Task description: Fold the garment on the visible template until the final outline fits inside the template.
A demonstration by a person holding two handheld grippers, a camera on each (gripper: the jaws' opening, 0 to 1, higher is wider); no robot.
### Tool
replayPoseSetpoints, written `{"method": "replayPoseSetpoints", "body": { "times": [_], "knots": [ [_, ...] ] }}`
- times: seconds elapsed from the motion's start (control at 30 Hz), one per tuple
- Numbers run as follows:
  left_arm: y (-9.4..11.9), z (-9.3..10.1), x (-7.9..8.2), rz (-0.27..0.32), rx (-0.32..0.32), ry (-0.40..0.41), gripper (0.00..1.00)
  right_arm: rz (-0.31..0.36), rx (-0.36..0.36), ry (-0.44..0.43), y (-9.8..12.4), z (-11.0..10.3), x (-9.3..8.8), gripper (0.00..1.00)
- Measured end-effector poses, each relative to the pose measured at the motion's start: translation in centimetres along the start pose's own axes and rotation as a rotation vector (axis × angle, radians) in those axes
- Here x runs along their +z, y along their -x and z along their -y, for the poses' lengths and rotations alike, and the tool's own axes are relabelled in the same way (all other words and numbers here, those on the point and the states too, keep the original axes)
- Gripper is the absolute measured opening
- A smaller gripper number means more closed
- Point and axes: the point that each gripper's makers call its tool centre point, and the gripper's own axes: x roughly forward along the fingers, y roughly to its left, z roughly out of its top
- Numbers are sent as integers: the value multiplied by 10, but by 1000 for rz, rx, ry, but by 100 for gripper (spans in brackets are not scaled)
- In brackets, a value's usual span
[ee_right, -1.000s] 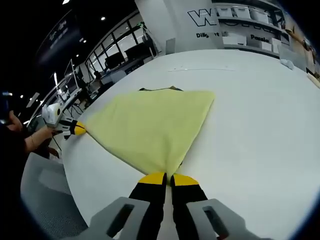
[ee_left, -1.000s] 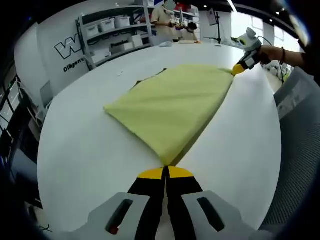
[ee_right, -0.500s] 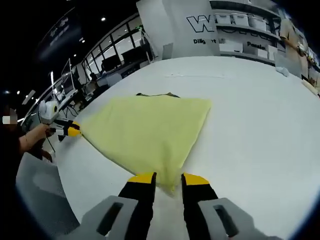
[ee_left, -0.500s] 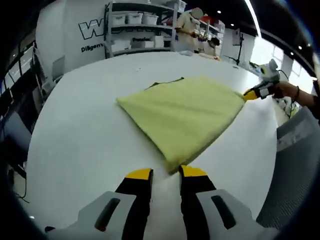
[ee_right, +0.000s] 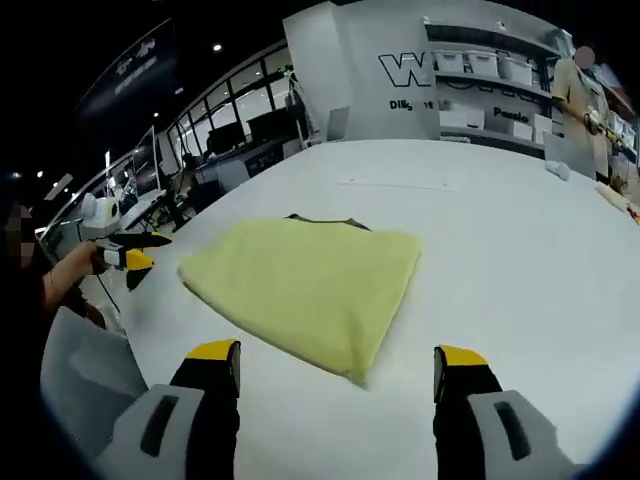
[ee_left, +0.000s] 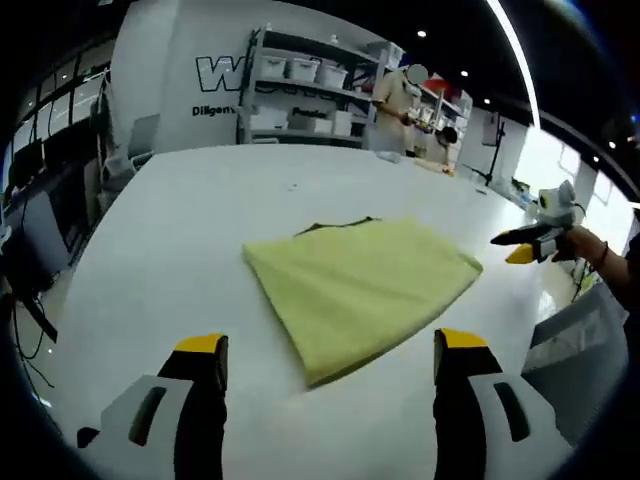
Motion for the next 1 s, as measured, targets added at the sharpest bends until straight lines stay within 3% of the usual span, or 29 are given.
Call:
{"method": "replayPoseSetpoints", "body": {
  "times": [0.03, 0.17, 0.4, 0.63, 1.0],
  "knots": [
    [2, 0, 0, 0, 16, -3, 98, 15, -3, -7, 5, -3, 3, 86],
    [10, 1, -5, -16, 56, -33, 99, 25, 15, -34, 19, -20, 7, 98],
    [36, 31, -3, -9, 42, -72, 99, 40, 31, -1, 42, -46, 1, 99],
    [63, 47, -1, 21, 54, -70, 99, 53, 20, -10, 61, -59, -7, 99],
    [77, 64, -29, -1, 119, -119, 99, 63, -5, 11, 79, -68, -27, 99]
  ]
}}
